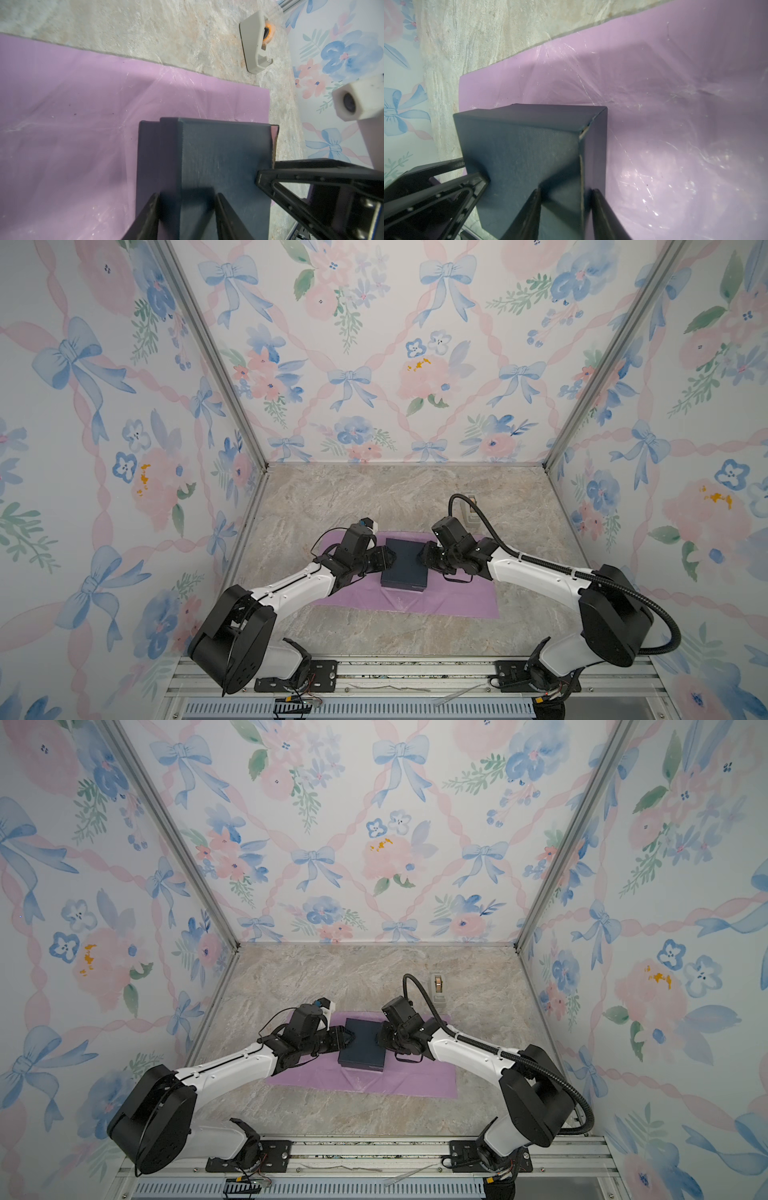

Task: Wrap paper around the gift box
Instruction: 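Lift the navy box with both grippers and carry it onto the lilac sheet, then lower the box onto the sheet center and open the right gripper, withdrawing it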

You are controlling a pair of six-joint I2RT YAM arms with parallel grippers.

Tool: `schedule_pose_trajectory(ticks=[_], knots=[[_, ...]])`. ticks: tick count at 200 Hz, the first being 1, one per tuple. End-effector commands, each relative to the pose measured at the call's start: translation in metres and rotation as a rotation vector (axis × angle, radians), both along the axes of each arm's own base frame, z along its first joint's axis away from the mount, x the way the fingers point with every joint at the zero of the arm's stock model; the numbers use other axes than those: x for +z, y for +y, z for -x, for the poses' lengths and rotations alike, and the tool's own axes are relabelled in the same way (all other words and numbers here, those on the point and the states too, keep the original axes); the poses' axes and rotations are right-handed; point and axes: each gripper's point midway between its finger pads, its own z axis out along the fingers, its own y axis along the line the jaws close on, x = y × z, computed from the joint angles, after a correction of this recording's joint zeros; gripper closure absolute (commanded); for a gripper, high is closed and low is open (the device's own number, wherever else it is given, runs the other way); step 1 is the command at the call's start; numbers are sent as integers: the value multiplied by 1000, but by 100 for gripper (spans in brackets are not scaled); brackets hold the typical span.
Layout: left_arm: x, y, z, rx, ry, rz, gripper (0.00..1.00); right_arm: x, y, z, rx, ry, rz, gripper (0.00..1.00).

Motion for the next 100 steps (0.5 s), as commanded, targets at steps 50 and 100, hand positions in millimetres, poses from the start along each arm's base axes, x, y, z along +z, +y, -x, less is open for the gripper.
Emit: schedule_pose_trajectory(ticks=[50, 100], knots=[[-9, -8, 7, -31, 26, 14, 56, -7, 18, 6, 32, 18, -45, 58], [-37, 3, 12, -3, 81, -43, 56, -32, 7, 9, 11, 68, 25, 58]])
